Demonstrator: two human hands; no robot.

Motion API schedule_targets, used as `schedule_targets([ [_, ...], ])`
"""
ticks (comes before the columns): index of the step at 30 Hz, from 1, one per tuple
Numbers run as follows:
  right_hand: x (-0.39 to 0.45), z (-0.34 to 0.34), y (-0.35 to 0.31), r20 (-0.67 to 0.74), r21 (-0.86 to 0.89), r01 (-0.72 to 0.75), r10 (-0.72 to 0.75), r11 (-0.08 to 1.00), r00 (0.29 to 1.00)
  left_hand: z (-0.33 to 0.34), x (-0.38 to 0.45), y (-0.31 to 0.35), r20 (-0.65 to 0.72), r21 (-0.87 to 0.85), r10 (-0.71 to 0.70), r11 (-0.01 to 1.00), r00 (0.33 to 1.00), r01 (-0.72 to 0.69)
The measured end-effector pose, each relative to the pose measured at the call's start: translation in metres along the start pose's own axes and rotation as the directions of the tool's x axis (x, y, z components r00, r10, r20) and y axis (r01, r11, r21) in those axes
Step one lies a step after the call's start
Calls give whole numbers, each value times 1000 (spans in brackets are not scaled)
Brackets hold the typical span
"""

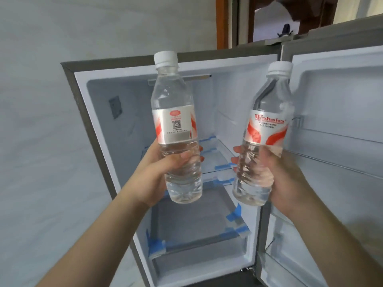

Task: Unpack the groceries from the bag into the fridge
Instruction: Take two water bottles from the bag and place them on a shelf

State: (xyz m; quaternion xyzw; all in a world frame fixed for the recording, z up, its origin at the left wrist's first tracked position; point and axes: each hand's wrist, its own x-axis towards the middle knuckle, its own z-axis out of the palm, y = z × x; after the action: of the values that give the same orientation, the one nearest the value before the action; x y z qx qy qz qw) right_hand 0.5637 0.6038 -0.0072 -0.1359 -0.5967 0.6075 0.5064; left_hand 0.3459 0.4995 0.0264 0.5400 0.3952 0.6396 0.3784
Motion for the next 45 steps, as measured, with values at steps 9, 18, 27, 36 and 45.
schedule_targets([
  [9,60,36,62,-1,-131,66,-66,989,998,-67,29,-53,-149,132,-32,990,988,52],
  [18,129,74,128,-71,-140,33,-43,990,997,-126,67,-93,-188,208,-61,973,980,100],
  [27,186,59,191,-194,-417,-73,-10,906,981,-152,124,-132,-371,193,-62,971,927,143],
  [36,244,31,235,-241,-244,-225,166,943,956,-153,182,-169,-487,308,-52,924,872,227],
  [45,291,30,278,-267,-272,-204,130,940,955,-172,233,-199,-586,246,-90,927,805,282],
])
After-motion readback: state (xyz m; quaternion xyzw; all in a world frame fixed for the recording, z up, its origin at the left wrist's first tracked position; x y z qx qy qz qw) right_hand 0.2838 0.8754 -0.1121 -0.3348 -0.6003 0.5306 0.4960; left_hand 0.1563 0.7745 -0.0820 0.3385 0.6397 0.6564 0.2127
